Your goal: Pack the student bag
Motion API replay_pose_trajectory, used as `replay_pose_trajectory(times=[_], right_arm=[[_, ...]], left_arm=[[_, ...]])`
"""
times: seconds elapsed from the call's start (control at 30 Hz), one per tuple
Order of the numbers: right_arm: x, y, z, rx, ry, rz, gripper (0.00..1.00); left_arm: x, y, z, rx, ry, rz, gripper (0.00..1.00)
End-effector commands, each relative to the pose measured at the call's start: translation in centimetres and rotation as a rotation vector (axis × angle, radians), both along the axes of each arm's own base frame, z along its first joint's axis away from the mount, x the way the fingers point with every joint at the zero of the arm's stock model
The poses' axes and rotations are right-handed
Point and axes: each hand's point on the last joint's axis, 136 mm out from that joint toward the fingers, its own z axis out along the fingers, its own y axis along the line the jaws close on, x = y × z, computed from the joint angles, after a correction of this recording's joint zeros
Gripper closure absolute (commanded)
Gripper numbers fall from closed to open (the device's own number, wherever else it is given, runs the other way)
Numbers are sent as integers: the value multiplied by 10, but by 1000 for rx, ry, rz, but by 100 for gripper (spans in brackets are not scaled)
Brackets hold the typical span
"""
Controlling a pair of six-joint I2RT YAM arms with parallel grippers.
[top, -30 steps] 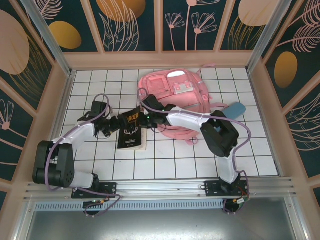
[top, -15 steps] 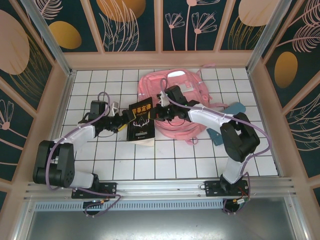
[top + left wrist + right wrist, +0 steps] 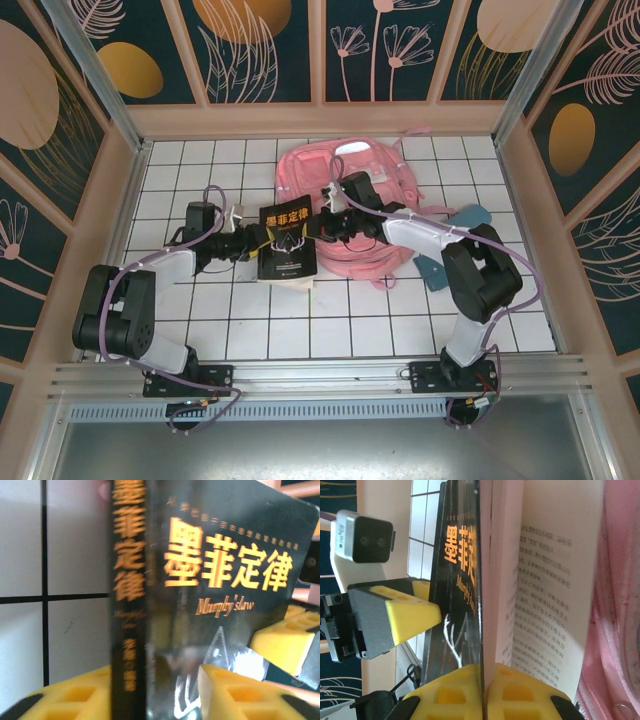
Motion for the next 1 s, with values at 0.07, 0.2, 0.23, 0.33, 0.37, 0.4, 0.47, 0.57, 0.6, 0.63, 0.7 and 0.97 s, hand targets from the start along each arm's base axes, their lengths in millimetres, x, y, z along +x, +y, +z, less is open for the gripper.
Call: replay_pose_trajectory(times=[0.07, 0.2, 0.23, 0.33, 0.37, 0.4, 0.47, 0.57, 0.6, 0.63, 0.7, 0.97], right_arm=[[13, -9, 34, 32, -106, -54, 82], [22, -25, 37, -32, -128, -147, 53], [23, -30, 38, -51, -134, -171, 45], [28, -48, 43, -107, -162, -269, 29], [27, -54, 46, -112, -167, -296, 25], [26, -58, 50, -106, -173, -322, 22], [23, -62, 59, -69, -177, -355, 17], [12, -60, 77, 57, -163, -374, 12], [8, -57, 85, 119, -152, -374, 10], [4, -54, 92, 174, -140, -371, 9], [-4, -45, 110, 300, -113, -360, 6], [-13, -8, 150, 605, 24, -354, 1]], left_arm=[[11, 7, 21, 73, -53, 38, 86], [17, 27, 28, 200, -49, 126, 98], [17, 35, 29, 245, -43, 154, 98], [22, 65, 46, 408, -63, 266, 98], [22, 76, 54, 461, -71, 308, 98], [24, 84, 65, 492, -90, 344, 97], [27, 88, 93, 487, -146, 387, 97], [36, 75, 145, 335, -262, 419, 96], [39, 68, 162, 259, -301, 427, 96], [42, 62, 177, 189, -332, 432, 96], [49, 48, 214, 25, -408, 441, 95], [64, 5, 257, -355, -455, 458, 94]])
